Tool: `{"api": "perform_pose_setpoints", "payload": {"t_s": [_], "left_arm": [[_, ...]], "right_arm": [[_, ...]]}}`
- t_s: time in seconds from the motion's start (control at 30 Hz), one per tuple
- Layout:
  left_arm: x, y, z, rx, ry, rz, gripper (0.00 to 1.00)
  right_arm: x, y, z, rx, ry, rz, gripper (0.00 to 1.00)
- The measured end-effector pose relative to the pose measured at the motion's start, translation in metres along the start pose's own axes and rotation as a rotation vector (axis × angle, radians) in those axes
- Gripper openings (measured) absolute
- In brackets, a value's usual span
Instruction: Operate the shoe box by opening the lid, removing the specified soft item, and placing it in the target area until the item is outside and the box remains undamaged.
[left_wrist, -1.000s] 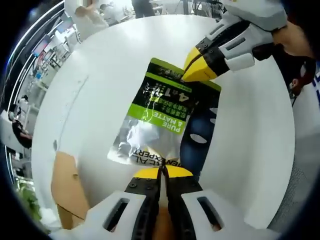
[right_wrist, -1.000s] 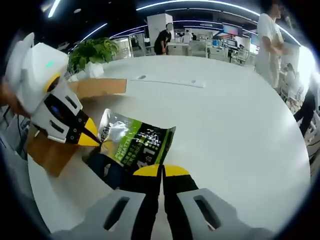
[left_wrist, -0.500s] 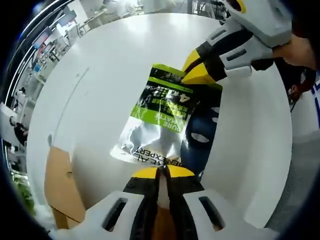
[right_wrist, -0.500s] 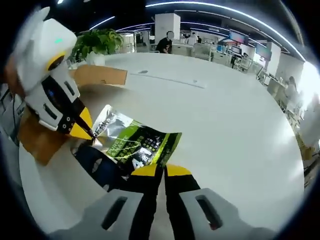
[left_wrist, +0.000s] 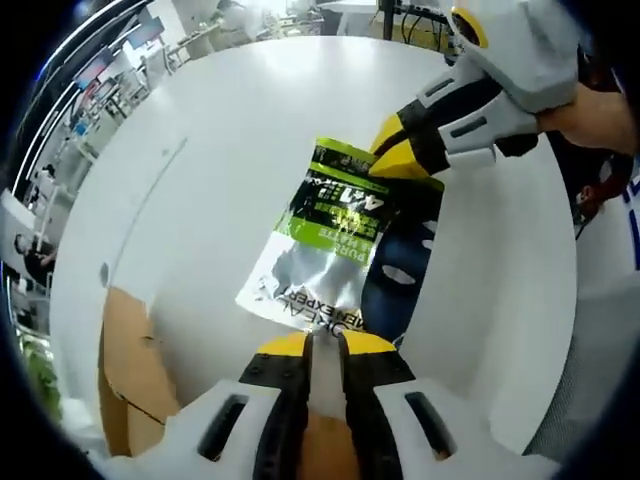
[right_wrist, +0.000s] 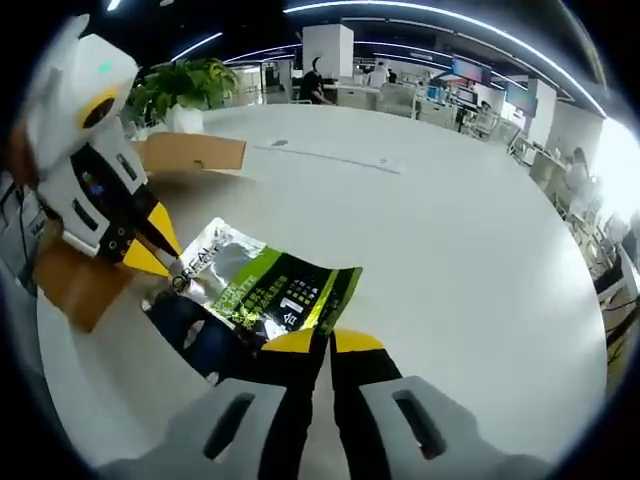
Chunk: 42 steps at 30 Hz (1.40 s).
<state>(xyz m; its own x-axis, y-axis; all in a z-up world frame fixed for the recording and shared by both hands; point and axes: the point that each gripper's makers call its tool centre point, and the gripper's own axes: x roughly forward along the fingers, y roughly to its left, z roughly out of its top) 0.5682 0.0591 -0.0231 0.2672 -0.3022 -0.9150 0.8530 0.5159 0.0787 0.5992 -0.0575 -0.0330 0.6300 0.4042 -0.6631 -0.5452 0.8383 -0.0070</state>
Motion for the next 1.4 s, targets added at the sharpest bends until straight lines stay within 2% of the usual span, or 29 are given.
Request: {"api": "perform_pose_setpoints", "payload": {"t_s": [0.2, 0.37, 0.5, 0.63, 0.7, 0.8, 1.17, 1.27, 1.4], "left_arm": [[-0.014, 0.002, 0.008, -0.063, -0.057, -0.006, 0.12], [-0.029, 0.005, 0.023, -0.173, -0.151, -0.031, 0.15], [-0.044, 0.01, 0.032, -0.203, -0.222, -0.026, 0.19], [-0.057, 0.016, 0.035, -0.231, -0.269, -0.032, 0.16], [-0.062, 0.016, 0.037, -0.273, -0.299, -0.051, 0.17], [-0.073, 0.015, 0.032, -0.269, -0.3, -0.048, 0.16], [-0.11, 0.017, 0.013, -0.309, -0.336, -0.047, 0.26], [-0.121, 0.02, 0.001, -0.313, -0.338, -0.03, 0.26], [-0.133, 0.024, -0.013, -0.326, -0.344, -0.017, 0.32]], "right_arm": [[0.002, 0.0, 0.005, -0.013, 0.0, 0.002, 0.05], [-0.002, -0.003, 0.005, -0.01, 0.002, -0.003, 0.08], [-0.008, -0.007, 0.005, -0.001, -0.004, -0.013, 0.09], [-0.015, -0.006, 0.009, 0.0, -0.016, -0.012, 0.12], [-0.02, -0.005, 0.011, -0.003, -0.021, -0.013, 0.12], [-0.028, -0.004, 0.015, -0.002, -0.032, -0.014, 0.15], [-0.058, 0.01, 0.026, -0.028, -0.052, 0.011, 0.26], [-0.066, 0.016, 0.027, -0.049, -0.058, 0.019, 0.28], [-0.076, 0.022, 0.029, -0.058, -0.064, 0.028, 0.32]]}}
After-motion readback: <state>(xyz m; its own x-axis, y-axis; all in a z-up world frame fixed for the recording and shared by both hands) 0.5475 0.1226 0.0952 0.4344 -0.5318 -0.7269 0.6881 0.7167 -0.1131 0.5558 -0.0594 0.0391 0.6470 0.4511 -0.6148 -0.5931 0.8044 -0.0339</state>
